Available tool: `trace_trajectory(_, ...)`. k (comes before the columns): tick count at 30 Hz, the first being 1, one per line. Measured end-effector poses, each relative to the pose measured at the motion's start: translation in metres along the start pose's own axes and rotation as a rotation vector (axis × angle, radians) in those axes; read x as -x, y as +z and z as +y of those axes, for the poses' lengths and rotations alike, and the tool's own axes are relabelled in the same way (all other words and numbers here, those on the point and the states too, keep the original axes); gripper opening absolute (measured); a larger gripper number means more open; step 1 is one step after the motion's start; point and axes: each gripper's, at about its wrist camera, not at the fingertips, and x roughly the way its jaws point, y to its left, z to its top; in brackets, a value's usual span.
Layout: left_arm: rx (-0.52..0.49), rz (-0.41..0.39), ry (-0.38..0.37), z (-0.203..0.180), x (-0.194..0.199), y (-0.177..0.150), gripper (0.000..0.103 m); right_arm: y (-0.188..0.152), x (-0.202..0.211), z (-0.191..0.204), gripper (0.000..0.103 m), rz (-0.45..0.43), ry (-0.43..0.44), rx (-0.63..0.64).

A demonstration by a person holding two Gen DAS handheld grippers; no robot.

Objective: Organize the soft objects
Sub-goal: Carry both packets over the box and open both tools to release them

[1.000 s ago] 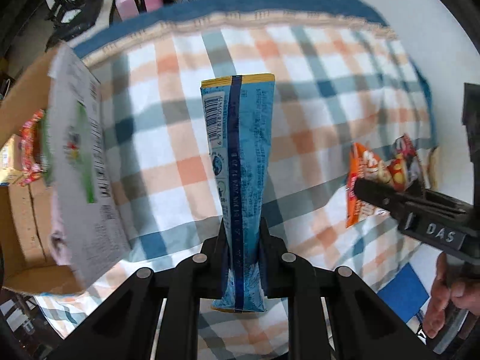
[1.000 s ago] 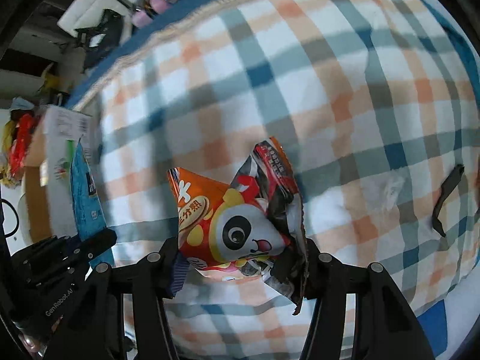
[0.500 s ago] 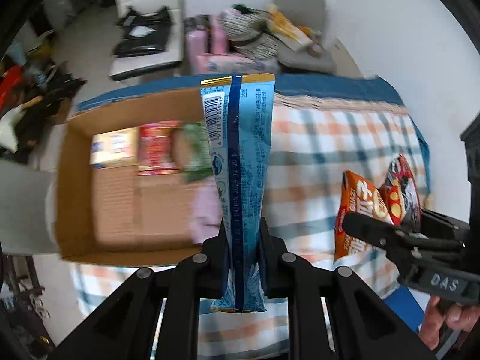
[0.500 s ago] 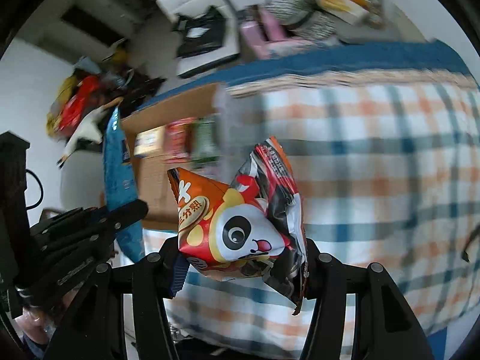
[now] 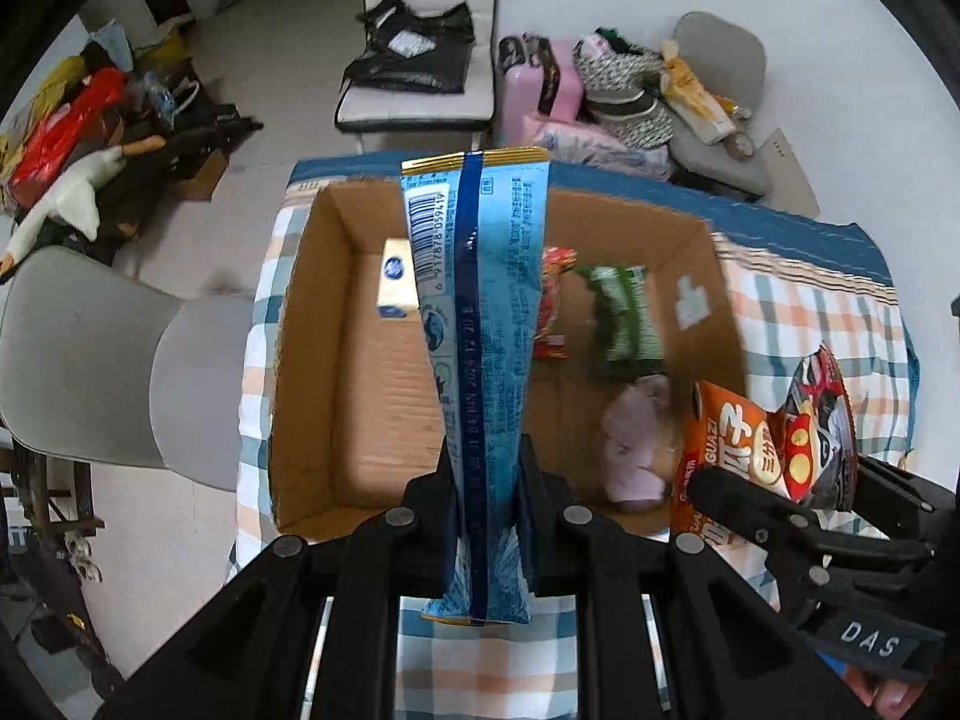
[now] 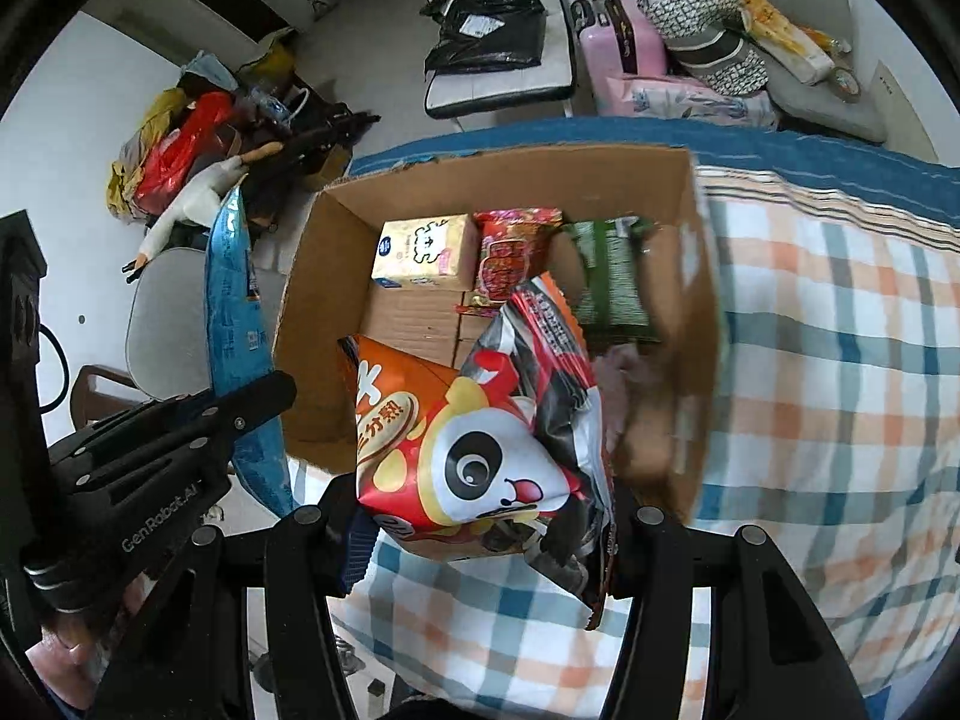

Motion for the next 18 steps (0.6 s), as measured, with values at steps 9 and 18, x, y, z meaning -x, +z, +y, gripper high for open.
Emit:
trace_trajectory(9, 0.049, 0.203, -0.057, 0.035, -0.089, 0.028, 0.013, 0.021, -0.082, 0.003, 0.059, 0.093, -0.057, -0.018)
trace_trajectory(18, 0.04, 0.309, -0.038, 0.047, -0.145, 0.046, 0.013, 0.036, -0.143, -0.003, 0.059, 0.169, -0.109, -0.033)
